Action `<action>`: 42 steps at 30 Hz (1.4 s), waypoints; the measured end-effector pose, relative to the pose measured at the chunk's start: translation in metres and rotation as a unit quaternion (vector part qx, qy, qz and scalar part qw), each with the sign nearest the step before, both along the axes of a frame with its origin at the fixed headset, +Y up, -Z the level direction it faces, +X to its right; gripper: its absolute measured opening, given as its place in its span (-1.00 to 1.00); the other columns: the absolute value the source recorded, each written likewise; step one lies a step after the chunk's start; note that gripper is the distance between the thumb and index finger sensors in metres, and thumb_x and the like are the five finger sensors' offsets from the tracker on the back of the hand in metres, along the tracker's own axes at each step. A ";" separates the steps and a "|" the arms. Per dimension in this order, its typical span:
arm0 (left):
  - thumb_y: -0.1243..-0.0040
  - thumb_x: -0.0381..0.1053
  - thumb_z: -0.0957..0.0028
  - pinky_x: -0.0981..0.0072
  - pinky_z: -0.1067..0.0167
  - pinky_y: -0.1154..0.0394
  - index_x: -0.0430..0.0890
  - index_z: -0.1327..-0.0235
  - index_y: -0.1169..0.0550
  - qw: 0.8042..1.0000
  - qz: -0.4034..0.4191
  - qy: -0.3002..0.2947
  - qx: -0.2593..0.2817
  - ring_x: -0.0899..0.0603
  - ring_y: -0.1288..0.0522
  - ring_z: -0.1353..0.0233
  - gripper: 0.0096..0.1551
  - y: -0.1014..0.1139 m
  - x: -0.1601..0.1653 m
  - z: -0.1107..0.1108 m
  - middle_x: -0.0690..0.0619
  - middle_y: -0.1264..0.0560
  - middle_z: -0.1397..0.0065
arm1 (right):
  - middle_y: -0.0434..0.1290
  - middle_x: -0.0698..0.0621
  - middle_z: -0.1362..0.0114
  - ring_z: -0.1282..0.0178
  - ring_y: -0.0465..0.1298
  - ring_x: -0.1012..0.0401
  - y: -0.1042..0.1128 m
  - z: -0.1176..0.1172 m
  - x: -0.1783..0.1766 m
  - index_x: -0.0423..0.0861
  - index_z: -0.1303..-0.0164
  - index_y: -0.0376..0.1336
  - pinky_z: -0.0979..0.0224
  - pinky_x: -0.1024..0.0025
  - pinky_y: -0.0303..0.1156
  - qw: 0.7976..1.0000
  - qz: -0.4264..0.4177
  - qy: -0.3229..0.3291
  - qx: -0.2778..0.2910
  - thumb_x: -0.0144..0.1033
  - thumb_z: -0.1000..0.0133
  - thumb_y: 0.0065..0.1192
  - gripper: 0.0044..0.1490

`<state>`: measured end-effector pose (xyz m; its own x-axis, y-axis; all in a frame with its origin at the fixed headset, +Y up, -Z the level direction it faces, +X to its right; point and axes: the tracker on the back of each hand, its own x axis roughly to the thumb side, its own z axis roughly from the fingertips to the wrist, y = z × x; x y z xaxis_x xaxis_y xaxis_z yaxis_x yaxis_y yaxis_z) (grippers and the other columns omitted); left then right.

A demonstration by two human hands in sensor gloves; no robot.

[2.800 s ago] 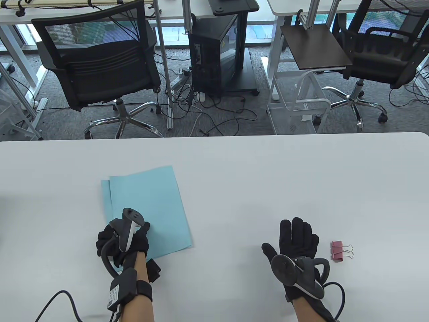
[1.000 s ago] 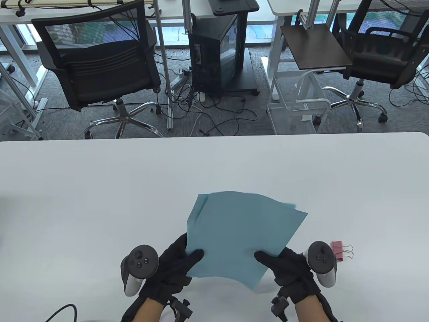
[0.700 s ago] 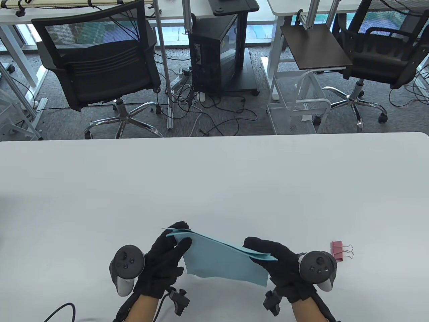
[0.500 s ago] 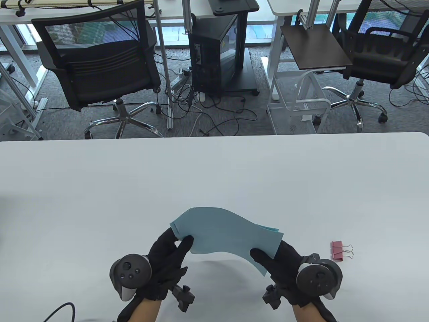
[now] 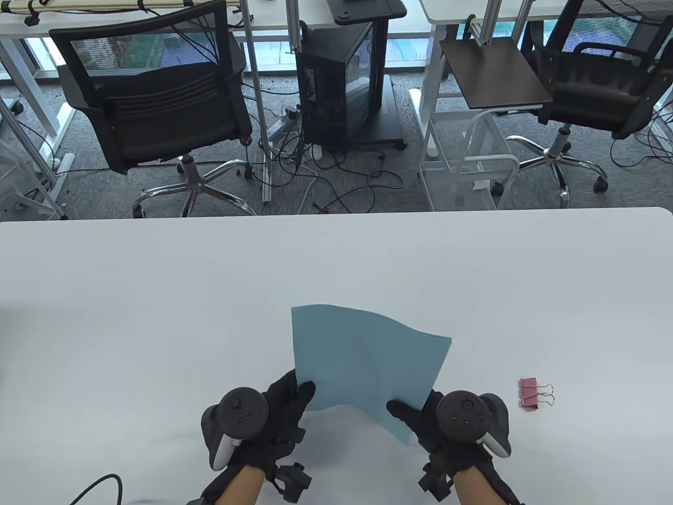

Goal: Clip paper with binder clip (Right hand to clip)

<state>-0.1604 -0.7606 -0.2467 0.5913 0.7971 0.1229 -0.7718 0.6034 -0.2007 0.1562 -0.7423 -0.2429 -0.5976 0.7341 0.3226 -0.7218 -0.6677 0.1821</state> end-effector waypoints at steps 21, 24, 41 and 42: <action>0.01 0.15 -0.29 -0.15 -0.53 -0.35 0.24 -0.42 -0.43 0.873 -0.388 -0.009 0.296 -0.11 -0.53 -0.49 -0.57 0.111 -0.009 0.038 0.29 -0.55 -0.40 | -0.51 -0.73 -0.56 -0.46 -0.36 -0.65 0.056 0.020 0.031 -0.41 -0.58 -0.62 -0.41 -0.55 -0.22 0.980 0.082 -0.055 0.170 -0.04 -0.21 0.23 0.41; 0.00 0.15 -0.28 -0.14 -0.54 -0.33 0.26 -0.41 -0.43 0.868 -0.398 -0.034 0.294 -0.10 -0.52 -0.51 -0.57 0.107 -0.002 0.039 0.31 -0.55 -0.41 | -0.11 -0.40 -0.75 -0.66 -0.08 -0.41 0.054 0.018 0.026 -0.13 -0.71 -0.26 -0.54 -0.38 -0.03 0.985 0.066 0.002 0.161 -0.12 -0.19 0.28 0.09; -0.16 0.35 -0.15 -0.23 -0.50 -0.36 0.01 -0.67 -0.24 0.994 0.099 -0.033 -0.012 -0.19 -0.51 -0.54 -0.12 0.039 -0.068 -0.005 0.08 -0.45 -0.61 | 0.58 -0.09 -0.32 -0.18 0.65 0.02 0.037 0.004 0.044 -0.13 -0.41 0.33 -0.24 0.00 0.55 0.991 -0.108 0.025 0.074 -0.32 -0.24 0.23 -0.48; -0.13 0.31 -0.20 -0.11 -0.45 -0.45 0.08 -0.56 -0.34 0.995 0.099 -0.019 -0.009 -0.09 -0.59 -0.42 -0.30 0.037 -0.066 -0.006 0.19 -0.54 -0.47 | 0.58 -0.09 -0.33 -0.18 0.65 0.03 0.037 0.005 0.044 -0.13 -0.42 0.32 -0.23 0.02 0.55 0.993 -0.090 0.001 0.077 -0.31 -0.25 0.23 -0.48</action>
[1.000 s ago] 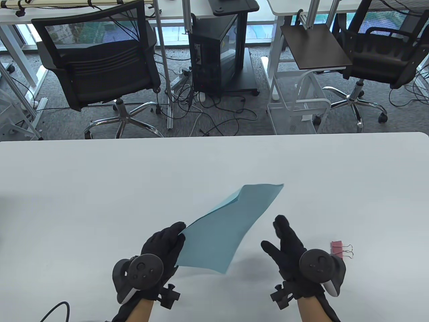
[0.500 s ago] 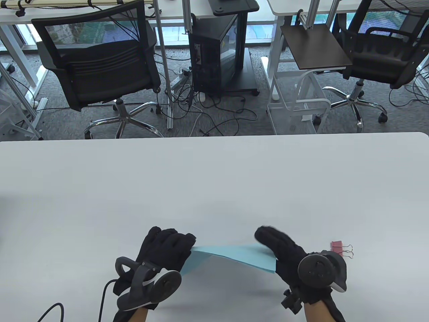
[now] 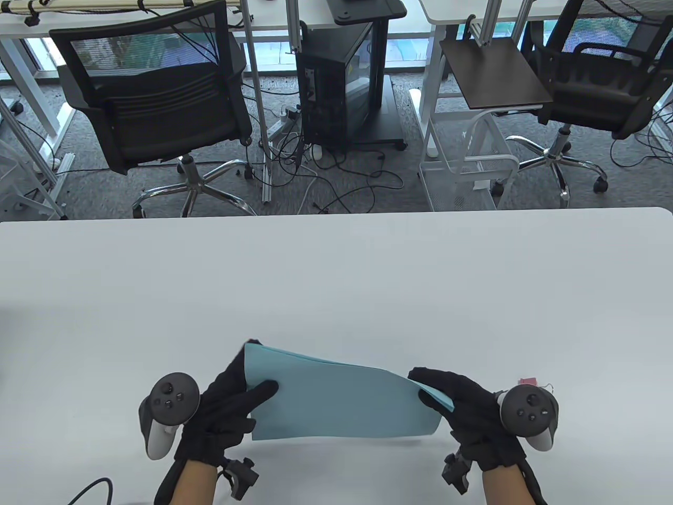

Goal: Clip paper with binder clip (Right hand to clip)

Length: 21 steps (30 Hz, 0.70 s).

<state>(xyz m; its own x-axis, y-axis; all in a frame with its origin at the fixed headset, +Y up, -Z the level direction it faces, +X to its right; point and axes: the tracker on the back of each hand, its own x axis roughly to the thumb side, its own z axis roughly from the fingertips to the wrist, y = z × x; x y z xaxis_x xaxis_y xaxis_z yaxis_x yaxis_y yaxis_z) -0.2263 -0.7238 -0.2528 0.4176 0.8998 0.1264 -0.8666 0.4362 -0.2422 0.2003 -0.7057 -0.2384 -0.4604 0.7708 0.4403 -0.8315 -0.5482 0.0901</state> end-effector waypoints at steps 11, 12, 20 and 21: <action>-0.02 0.14 -0.30 -0.04 -0.48 -0.42 0.23 -0.46 -0.37 0.993 0.044 0.036 0.103 -0.06 -0.55 -0.46 -0.55 0.011 0.032 0.014 0.25 -0.50 -0.50 | 0.51 -0.12 -0.42 -0.30 0.59 -0.02 0.014 0.013 -0.005 -0.13 -0.49 0.25 -0.31 -0.03 0.50 0.991 0.034 -0.096 0.091 -0.19 -0.23 0.23 -0.38; -0.03 0.13 -0.30 -0.05 -0.47 -0.42 0.22 -0.46 -0.38 0.998 0.007 0.032 0.057 -0.08 -0.55 -0.46 -0.55 -0.010 0.033 0.010 0.23 -0.50 -0.51 | 0.50 -0.17 -0.43 -0.30 0.58 -0.07 -0.005 0.004 -0.004 -0.17 -0.50 0.25 -0.30 -0.07 0.49 0.991 0.070 -0.107 0.029 -0.23 -0.24 0.23 -0.38; -0.01 0.14 -0.30 -0.02 -0.47 -0.44 0.25 -0.45 -0.38 0.993 0.036 0.024 0.111 -0.06 -0.55 -0.46 -0.56 0.014 0.028 0.013 0.27 -0.50 -0.50 | 0.55 -0.12 -0.32 -0.19 0.60 -0.04 0.026 0.015 -0.006 -0.17 -0.42 0.31 -0.25 -0.06 0.49 0.982 0.056 -0.128 0.127 -0.25 -0.23 0.24 -0.44; -0.02 0.14 -0.29 -0.03 -0.47 -0.43 0.25 -0.44 -0.38 0.993 0.035 0.024 0.106 -0.06 -0.55 -0.46 -0.56 0.010 0.028 0.013 0.27 -0.50 -0.50 | 0.54 -0.10 -0.34 -0.21 0.60 -0.01 0.021 0.015 -0.007 -0.14 -0.43 0.29 -0.26 -0.04 0.49 0.980 0.075 -0.136 0.120 -0.23 -0.24 0.23 -0.44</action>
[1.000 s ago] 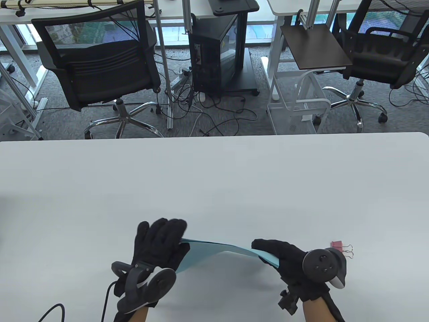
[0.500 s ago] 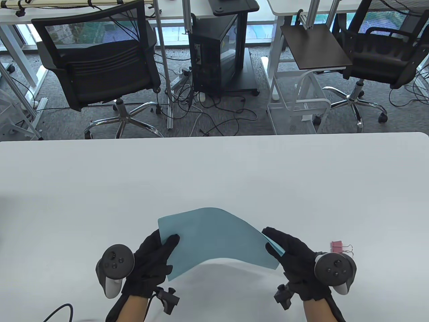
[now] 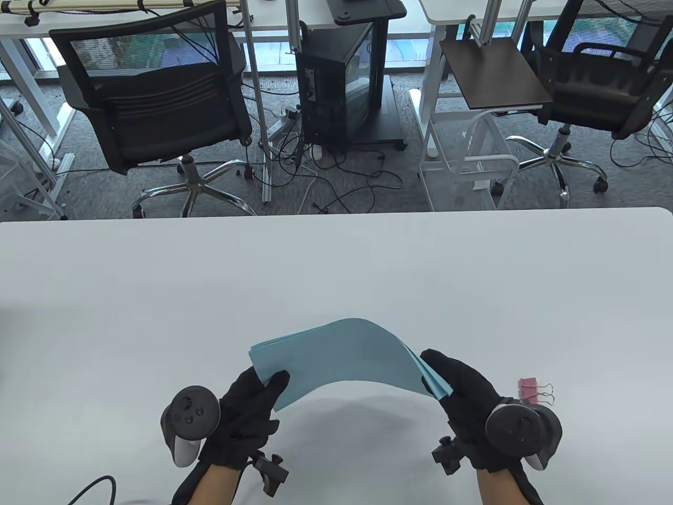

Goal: Clip paper with binder clip (Right hand to clip)

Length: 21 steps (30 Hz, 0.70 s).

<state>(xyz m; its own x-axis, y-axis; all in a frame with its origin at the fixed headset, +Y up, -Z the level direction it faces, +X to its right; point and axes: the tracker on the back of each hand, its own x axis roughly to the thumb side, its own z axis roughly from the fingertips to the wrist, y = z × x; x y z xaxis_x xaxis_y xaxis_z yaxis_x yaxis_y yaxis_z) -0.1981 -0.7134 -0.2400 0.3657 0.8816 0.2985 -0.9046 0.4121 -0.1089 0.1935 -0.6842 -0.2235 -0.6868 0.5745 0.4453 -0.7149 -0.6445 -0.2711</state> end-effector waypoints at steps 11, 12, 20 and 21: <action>-0.05 0.18 -0.28 0.02 -0.44 -0.47 0.21 -0.52 -0.35 0.998 0.024 0.010 -0.050 -0.07 -0.57 -0.44 -0.47 -0.007 -0.018 -0.008 0.21 -0.52 -0.51 | 0.59 -0.07 -0.27 -0.13 0.63 0.02 -0.007 -0.003 0.002 -0.14 -0.38 0.33 -0.20 -0.01 0.53 0.998 -0.053 0.030 -0.020 -0.25 -0.23 0.22 -0.48; -0.05 0.21 -0.28 -0.02 -0.47 -0.42 0.17 -0.59 -0.30 0.998 0.025 0.021 -0.056 -0.12 -0.53 -0.48 -0.40 -0.008 -0.020 -0.007 0.16 -0.47 -0.57 | 0.59 -0.07 -0.25 -0.11 0.63 0.02 -0.007 -0.004 0.002 -0.16 -0.37 0.34 -0.19 -0.01 0.53 0.997 -0.058 0.036 -0.029 -0.26 -0.23 0.22 -0.48; -0.03 0.43 -0.15 -0.31 -0.59 0.02 -0.03 -0.75 0.09 0.987 -0.113 0.101 0.052 -0.40 -0.01 -0.74 0.10 0.025 -0.028 0.004 -0.13 0.05 -0.83 | 0.61 -0.11 -0.20 -0.07 0.63 0.00 -0.014 -0.011 -0.003 -0.20 -0.35 0.38 -0.17 -0.06 0.52 0.992 -0.009 0.088 -0.087 -0.31 -0.22 0.25 -0.49; -0.03 0.46 -0.13 -0.36 -0.58 0.09 -0.04 -0.76 0.12 0.983 -0.150 0.084 0.068 -0.44 0.07 -0.74 0.15 0.030 -0.022 0.006 -0.16 0.11 -0.84 | 0.61 -0.11 -0.20 -0.07 0.63 0.00 -0.015 -0.012 -0.005 -0.21 -0.34 0.38 -0.17 -0.06 0.52 0.992 -0.002 0.090 -0.090 -0.31 -0.22 0.25 -0.49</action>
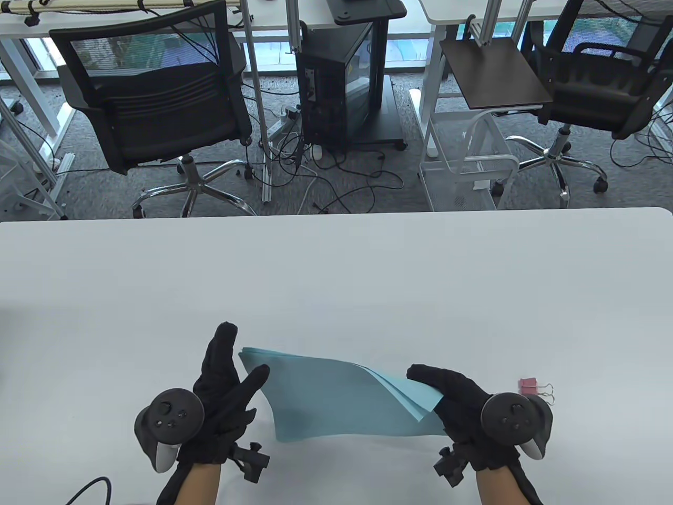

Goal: Clip paper with binder clip (Right hand to clip)

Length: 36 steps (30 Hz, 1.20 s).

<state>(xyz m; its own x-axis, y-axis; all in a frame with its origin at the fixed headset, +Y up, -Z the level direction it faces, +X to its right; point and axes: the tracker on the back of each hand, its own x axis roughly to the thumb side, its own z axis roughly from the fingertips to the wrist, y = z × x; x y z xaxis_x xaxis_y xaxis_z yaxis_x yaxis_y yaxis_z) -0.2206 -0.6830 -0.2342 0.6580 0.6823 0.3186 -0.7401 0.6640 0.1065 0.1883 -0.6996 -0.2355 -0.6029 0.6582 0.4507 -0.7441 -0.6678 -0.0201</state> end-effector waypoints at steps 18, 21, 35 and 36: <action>-0.17 0.21 -0.17 0.32 -0.17 -0.66 0.16 -0.24 -0.56 0.941 -0.325 -0.054 0.076 0.02 -0.71 -0.11 -0.58 -0.001 0.087 0.011 0.22 -0.68 -0.21 | 0.57 -0.09 -0.32 -0.23 0.60 -0.04 -0.008 -0.001 -0.014 -0.11 -0.36 0.37 -0.30 -0.09 0.48 0.997 0.065 0.031 -0.006 -0.29 -0.19 0.29 -0.48; -0.17 0.19 -0.17 0.34 -0.16 -0.67 0.16 -0.24 -0.56 0.942 -0.322 -0.059 0.080 0.03 -0.72 -0.10 -0.59 -0.006 0.083 0.008 0.22 -0.68 -0.20 | 0.49 -0.21 -0.46 -0.35 0.54 -0.16 -0.008 -0.003 -0.009 -0.18 -0.48 0.31 -0.35 -0.18 0.43 0.997 0.069 0.016 -0.020 -0.26 -0.20 0.28 -0.37; -0.15 0.20 -0.18 0.30 -0.19 -0.65 0.14 -0.30 -0.53 0.952 -0.300 -0.035 0.057 0.03 -0.69 -0.12 -0.55 -0.014 0.066 -0.002 0.23 -0.66 -0.19 | 0.35 -0.61 -0.46 -0.28 0.42 -0.44 -0.004 0.006 0.122 -0.61 -0.56 0.19 -0.21 -0.37 0.33 0.886 0.167 -0.424 -0.083 -0.29 -0.23 0.30 -0.12; -0.16 0.19 -0.18 0.30 -0.19 -0.65 0.14 -0.30 -0.53 0.951 -0.301 -0.034 0.056 0.02 -0.69 -0.12 -0.55 -0.015 0.066 -0.002 0.23 -0.66 -0.20 | 0.36 -0.62 -0.44 -0.26 0.43 -0.44 -0.013 0.004 0.130 -0.63 -0.54 0.20 -0.19 -0.38 0.34 0.869 0.185 -0.445 -0.113 -0.30 -0.23 0.30 -0.13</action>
<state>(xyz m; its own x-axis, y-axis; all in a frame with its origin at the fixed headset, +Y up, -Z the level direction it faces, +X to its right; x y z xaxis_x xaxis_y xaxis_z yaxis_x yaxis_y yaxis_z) -0.1544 -0.6981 -0.2361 0.8939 0.1479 0.4232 -0.2370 0.9572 0.1662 0.3182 -0.7125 -0.2314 -0.8356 0.3554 -0.4190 -0.2338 -0.9201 -0.3141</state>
